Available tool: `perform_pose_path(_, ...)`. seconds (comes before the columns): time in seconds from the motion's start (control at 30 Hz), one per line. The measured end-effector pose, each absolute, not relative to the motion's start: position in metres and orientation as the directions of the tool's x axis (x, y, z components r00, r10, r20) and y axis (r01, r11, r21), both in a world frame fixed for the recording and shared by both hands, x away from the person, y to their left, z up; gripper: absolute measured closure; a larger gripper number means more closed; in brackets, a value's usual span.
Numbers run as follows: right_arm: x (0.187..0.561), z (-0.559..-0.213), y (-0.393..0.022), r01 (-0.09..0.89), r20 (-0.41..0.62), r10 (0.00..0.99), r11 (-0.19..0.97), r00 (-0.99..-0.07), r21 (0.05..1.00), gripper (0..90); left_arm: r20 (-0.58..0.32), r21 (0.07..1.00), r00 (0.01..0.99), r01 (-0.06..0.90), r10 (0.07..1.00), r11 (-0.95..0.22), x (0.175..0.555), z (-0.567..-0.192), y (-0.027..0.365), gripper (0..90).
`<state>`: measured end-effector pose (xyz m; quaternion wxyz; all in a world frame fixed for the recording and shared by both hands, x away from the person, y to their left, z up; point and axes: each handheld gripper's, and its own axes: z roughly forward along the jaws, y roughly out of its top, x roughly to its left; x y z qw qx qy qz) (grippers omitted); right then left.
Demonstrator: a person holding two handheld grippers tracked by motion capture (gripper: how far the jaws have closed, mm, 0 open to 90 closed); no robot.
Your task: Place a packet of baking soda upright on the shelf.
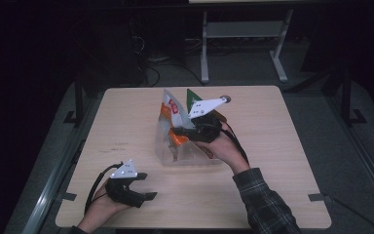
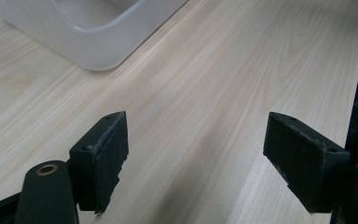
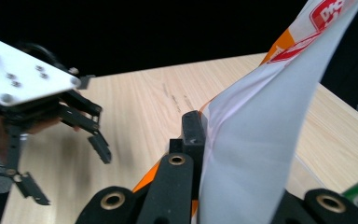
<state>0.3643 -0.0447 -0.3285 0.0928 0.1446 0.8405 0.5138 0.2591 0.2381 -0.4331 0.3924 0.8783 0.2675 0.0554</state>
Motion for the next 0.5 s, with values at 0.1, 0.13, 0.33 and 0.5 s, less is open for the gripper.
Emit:
perform_pose_path(0.1,0.366,-0.331,-0.044,0.154,-0.017,0.355,0.447,-0.935,0.881,90.0,-0.109,0.718,0.852,0.424,0.511,-0.553,0.259,-0.433,0.238,21.6)
perform_pose_path(0.13,0.367,-0.332,-0.044,0.154,-0.021,0.354,0.457,-0.935,0.876,90.0,-0.110,0.717,0.852,0.424,0.511,-0.553,0.259,-0.433,0.238,21.5)
perform_pose_path(0.33,0.370,-0.338,-0.043,0.165,-0.019,0.363,0.468,-0.931,0.868,90.0,-0.112,0.716,0.854,0.424,0.508,-0.554,0.259,-0.434,0.237,21.2)
perform_pose_path(0.5,0.371,-0.344,-0.041,0.175,-0.021,0.365,0.497,-0.931,0.850,90.0,-0.111,0.712,0.854,0.425,0.508,-0.559,0.259,-0.435,0.236,21.0)
